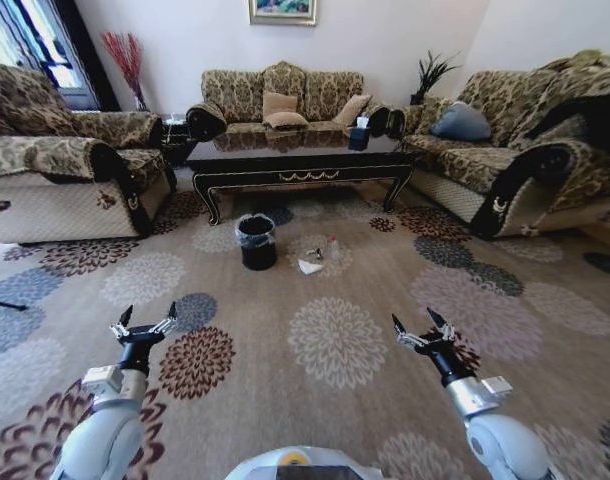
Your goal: Move to the front of the table and pick up the trash from the floor, then place it into the trash bin.
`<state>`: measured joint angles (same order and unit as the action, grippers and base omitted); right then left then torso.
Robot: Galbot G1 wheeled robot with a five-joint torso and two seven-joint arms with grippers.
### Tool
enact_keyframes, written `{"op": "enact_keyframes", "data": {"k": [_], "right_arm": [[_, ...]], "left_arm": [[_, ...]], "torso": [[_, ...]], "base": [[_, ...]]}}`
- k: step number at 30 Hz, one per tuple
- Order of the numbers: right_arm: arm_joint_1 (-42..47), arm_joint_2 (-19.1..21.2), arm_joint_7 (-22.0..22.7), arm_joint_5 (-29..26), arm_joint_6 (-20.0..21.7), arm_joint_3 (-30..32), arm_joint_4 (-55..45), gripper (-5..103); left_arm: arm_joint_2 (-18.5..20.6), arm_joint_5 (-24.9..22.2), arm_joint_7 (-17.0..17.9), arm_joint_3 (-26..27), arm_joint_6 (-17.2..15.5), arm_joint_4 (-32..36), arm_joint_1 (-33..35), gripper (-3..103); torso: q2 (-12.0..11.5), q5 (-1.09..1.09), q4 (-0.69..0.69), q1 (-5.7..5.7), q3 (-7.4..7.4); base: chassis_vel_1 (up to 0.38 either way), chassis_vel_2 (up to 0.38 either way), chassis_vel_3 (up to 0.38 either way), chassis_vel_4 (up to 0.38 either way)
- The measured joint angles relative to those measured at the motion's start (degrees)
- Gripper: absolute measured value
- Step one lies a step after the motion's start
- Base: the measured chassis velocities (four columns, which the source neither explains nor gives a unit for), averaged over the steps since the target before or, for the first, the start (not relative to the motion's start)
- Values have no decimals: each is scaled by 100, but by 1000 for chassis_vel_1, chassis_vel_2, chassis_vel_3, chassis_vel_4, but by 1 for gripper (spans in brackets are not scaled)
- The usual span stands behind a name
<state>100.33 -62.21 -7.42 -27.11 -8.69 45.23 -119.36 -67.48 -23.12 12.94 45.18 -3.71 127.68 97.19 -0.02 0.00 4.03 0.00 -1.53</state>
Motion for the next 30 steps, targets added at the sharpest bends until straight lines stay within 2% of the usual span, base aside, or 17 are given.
{"op": "enact_keyframes", "data": {"k": [6,15,30], "right_arm": [[8,-38,-24,17,0,-17,-6,100],[34,-83,-37,52,2,-41,-30,100],[46,-169,18,114,24,-78,-29,100]], "left_arm": [[12,-8,0,19,-23,8,7,100],[268,-137,87,-18,-226,28,-243,100],[320,-128,90,-14,-274,-122,-293,100]], "torso": [[0,2,-3,0,-2],[0,-2,1,0,-3],[0,-1,0,0,-5]], "base": [[-220,233,234,-239],[-220,218,218,-218],[-225,232,232,-233]]}}
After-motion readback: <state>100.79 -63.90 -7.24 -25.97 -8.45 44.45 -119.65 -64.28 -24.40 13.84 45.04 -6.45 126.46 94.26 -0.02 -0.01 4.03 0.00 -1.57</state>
